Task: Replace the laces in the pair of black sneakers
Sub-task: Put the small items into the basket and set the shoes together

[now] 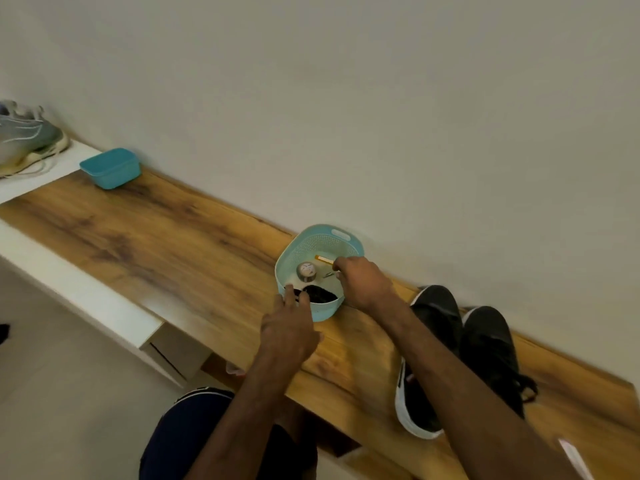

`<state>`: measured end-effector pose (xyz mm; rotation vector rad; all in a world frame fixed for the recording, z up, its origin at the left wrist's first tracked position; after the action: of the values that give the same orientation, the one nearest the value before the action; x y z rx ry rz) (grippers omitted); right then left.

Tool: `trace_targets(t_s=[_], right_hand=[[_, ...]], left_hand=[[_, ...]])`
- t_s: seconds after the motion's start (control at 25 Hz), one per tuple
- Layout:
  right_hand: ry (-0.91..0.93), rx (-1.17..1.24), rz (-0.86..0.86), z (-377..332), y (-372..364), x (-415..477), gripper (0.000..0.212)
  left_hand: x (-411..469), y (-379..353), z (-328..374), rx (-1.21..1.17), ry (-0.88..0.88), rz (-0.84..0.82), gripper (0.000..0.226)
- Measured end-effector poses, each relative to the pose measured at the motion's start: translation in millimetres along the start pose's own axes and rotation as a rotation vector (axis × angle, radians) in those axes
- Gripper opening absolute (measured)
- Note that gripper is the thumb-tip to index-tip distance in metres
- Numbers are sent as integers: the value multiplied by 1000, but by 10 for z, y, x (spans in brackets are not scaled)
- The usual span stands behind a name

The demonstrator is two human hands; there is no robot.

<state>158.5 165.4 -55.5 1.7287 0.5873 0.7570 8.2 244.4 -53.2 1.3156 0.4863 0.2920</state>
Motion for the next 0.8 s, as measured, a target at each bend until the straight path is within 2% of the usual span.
trace_targets(t_s=[0.12,0.24,0.36,0.44,0.52,0.6,0.68,0.8], right_hand=[[-89,138,123,197,222,-409,34],[-226,196,275,573,486,-1023,32],[-437,220,493,1070,690,-1864,23],[-619,167,569,1446,715,-2439,21],[-826,90,507,1784,637,-3009,24],[-988,11,350,2044,517,-3534,28],[-1032,-36,229,2138,422,-3843,31],[-997,-70,185,2170,371,-3895,33]], left_hand=[[-130,-20,77,66,-35,-17,96],[-240,-16,357,106,-114,28,101],[-382,-49,848,75,-296,62,99],[-485,-104,1228,38,-442,41,98],[-576,-170,1561,1,-557,-17,98],[-645,-254,1836,-8,-644,-75,99],[-703,-309,2010,-14,-684,-97,99],[-745,-336,2202,-52,-695,-99,97]])
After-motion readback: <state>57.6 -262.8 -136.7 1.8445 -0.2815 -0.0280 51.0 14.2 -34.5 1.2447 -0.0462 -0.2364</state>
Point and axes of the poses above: each hand's wrist, its own x-axis towards the middle knuckle, its own y-axis out of the back of the hand, z = x × y, the point moved 2 cm from there along x, towards the middle knuckle, and after that the axes turned 14 degrees about z, right-handed, at the moved point
